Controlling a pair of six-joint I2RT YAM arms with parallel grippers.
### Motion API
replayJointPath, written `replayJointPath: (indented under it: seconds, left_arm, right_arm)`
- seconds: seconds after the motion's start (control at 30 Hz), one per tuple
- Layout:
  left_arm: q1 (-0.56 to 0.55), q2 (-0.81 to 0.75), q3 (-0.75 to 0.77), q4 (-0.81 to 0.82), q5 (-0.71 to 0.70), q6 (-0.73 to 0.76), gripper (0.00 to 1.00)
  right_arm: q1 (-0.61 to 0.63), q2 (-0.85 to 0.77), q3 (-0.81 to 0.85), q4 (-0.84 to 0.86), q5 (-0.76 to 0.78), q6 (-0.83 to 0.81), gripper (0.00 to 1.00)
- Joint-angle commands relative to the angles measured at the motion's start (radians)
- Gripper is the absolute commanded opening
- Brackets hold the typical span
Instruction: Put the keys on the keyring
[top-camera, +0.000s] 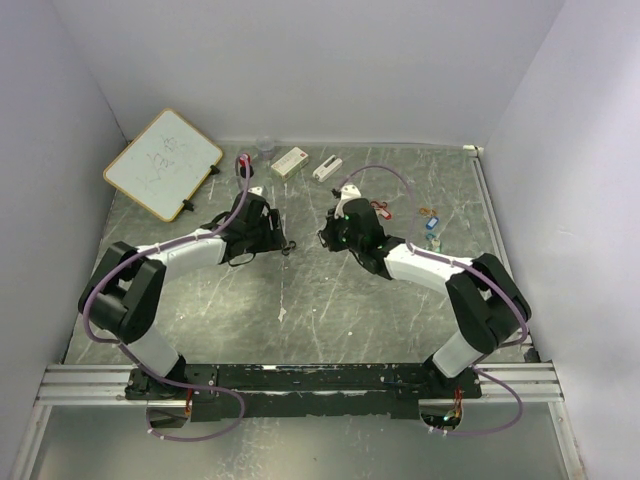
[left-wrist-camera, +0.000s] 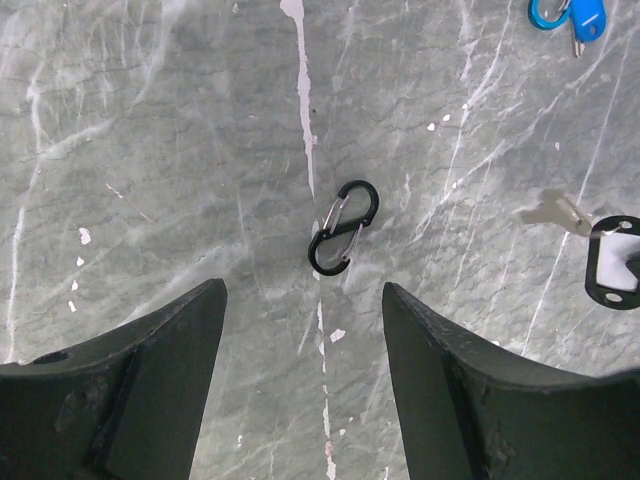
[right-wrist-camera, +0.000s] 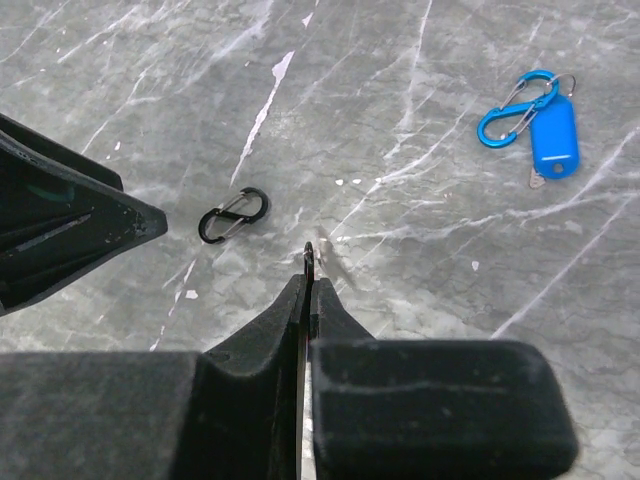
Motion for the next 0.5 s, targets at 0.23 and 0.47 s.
replayJointPath:
  seconds: [0.23,0.47]
  left_arm:
    - [-0.078,0.054,0.035,0.062,-0.047,0.05,0.73]
    - [-0.149,0.129,0.084,0.05,-0.158,0.089,0.71]
  right_arm:
    - [-0.035,-0.084,-0.001,-0.029,0.043,-0.024,0.0]
    - [-0.055,-0.135,-0.013,-0.042,0.044,-0.033,0.0]
